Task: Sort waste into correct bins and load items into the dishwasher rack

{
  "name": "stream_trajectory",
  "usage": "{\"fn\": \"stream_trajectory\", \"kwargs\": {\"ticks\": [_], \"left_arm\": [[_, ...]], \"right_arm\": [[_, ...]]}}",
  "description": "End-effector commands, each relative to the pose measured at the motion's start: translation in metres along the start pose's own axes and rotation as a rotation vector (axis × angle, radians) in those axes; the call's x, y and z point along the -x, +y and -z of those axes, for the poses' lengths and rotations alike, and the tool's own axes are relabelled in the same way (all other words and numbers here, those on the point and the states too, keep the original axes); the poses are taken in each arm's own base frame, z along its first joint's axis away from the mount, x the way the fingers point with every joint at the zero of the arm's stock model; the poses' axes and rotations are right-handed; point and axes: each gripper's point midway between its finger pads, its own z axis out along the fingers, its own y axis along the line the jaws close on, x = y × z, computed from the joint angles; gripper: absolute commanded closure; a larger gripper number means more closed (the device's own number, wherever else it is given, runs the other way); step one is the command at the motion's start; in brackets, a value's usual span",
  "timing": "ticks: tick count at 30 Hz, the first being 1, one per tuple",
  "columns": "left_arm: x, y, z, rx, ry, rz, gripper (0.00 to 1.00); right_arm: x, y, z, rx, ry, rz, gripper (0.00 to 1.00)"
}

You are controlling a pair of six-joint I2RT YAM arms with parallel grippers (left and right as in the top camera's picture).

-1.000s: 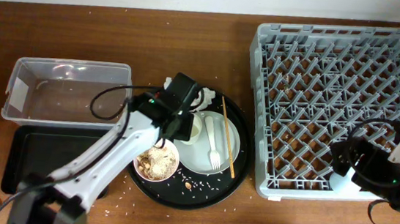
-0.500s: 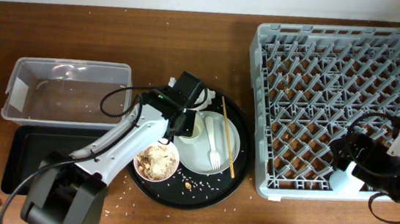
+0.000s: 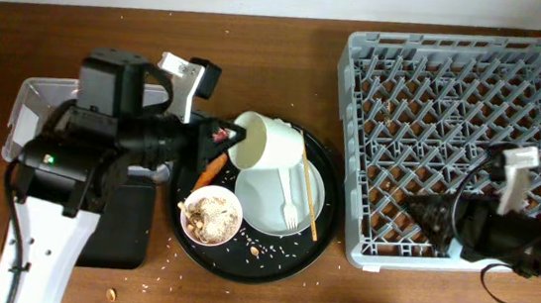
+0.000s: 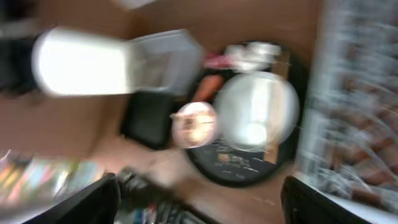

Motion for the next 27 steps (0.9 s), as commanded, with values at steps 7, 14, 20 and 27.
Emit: {"fn": "stream_trajectory", "kwargs": {"ticks": [7, 14, 20, 27], "left_arm": [[0.002, -0.089, 0.029, -0.55, -0.019, -0.237, 1.0], [0.0, -0.097, 0.034, -0.608, -0.013, -0.244, 1.0], [0.0, -0.097, 0.034, -0.607, -0.013, -0.245, 1.0], [0.003, -0.088, 0.028, -0.543, -0.026, -0.248, 1.0]], "right_arm": [[-0.013, 0.127, -0.015, 0.616, 0.067, 0.49, 0.19], [0.009, 0.132, -0.037, 0.662, 0.074, 0.501, 0.18], [-0.002, 0.15, -0.057, 0.751, 0.146, 0.561, 0.38], [-0.006, 0.153, -0.051, 0.712, 0.122, 0.603, 0.53]]}}
